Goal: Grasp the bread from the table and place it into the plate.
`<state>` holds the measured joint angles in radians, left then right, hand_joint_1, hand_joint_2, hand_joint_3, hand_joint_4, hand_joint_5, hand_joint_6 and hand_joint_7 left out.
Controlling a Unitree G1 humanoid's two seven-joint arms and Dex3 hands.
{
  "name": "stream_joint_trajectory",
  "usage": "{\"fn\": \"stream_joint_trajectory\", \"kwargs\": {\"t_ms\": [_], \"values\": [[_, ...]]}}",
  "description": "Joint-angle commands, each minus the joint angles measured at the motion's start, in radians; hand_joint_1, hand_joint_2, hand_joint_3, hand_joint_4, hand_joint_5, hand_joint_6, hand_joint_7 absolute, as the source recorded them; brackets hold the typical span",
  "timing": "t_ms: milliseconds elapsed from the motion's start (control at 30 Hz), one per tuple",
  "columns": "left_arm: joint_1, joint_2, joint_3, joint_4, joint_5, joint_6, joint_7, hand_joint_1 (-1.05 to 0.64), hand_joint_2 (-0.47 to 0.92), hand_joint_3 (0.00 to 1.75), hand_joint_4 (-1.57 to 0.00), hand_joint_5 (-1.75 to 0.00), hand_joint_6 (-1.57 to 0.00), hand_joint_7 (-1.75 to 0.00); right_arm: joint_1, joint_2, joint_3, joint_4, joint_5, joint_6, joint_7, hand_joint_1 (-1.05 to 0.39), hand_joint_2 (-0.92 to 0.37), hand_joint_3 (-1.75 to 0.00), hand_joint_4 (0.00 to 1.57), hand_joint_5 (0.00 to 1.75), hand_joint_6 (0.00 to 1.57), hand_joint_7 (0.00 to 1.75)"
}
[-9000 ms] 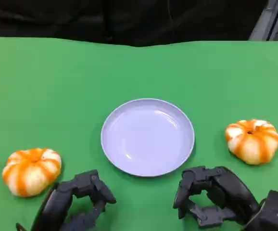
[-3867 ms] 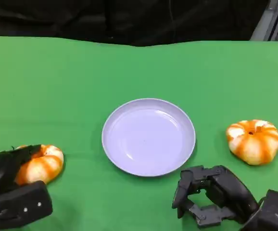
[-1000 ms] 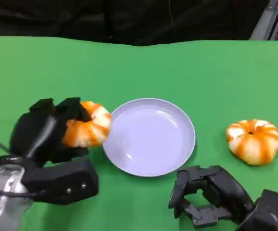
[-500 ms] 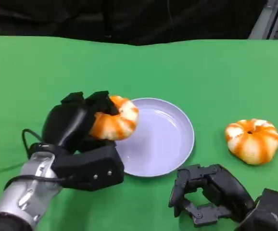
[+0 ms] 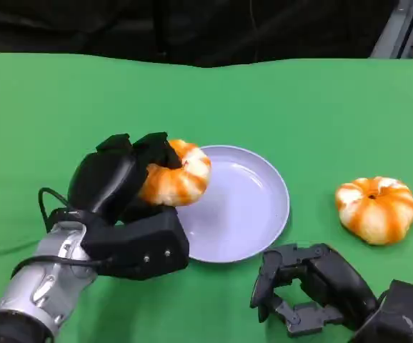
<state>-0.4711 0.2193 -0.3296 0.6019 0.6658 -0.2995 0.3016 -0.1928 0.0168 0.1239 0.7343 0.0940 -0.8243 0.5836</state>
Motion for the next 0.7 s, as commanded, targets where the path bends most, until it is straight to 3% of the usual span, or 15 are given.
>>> {"fn": "stream_joint_trajectory", "kwargs": {"t_ms": [33, 267, 533, 700], "values": [[-0.131, -0.064, -0.046, 0.201, -0.008, -0.035, -0.007, -0.09, 0.85, 0.00, -0.41, -1.70, -0.51, -1.44, -0.002, -0.008, -0.002, 0.000, -0.002, -0.007, -0.007, 0.14, -0.56, -1.10, 0.97, 1.32, 0.93, 1.06], [-0.206, -0.098, -0.072, 0.360, -0.020, -0.103, 0.018, -0.09, 0.84, 0.00, -0.43, -1.65, -0.56, -1.35, -0.004, -0.006, 0.001, -0.001, -0.006, -0.007, -0.011, 0.14, -0.56, -1.10, 0.97, 1.32, 0.94, 1.05], [-0.233, -0.110, -0.076, 0.418, -0.035, -0.125, 0.014, -0.09, 0.86, 0.00, -0.42, -1.66, -0.53, -1.40, -0.005, -0.004, 0.003, -0.001, -0.008, -0.008, -0.018, 0.13, -0.57, -1.09, 0.97, 1.31, 0.94, 1.05], [-0.254, -0.126, -0.091, 0.445, -0.029, -0.097, -0.008, -0.12, 0.85, 0.00, -0.43, -1.60, -0.59, -1.25, -0.002, -0.003, 0.003, -0.003, 0.004, -0.004, -0.007, 0.13, -0.56, -1.11, 0.97, 1.31, 0.94, 1.05]]}}
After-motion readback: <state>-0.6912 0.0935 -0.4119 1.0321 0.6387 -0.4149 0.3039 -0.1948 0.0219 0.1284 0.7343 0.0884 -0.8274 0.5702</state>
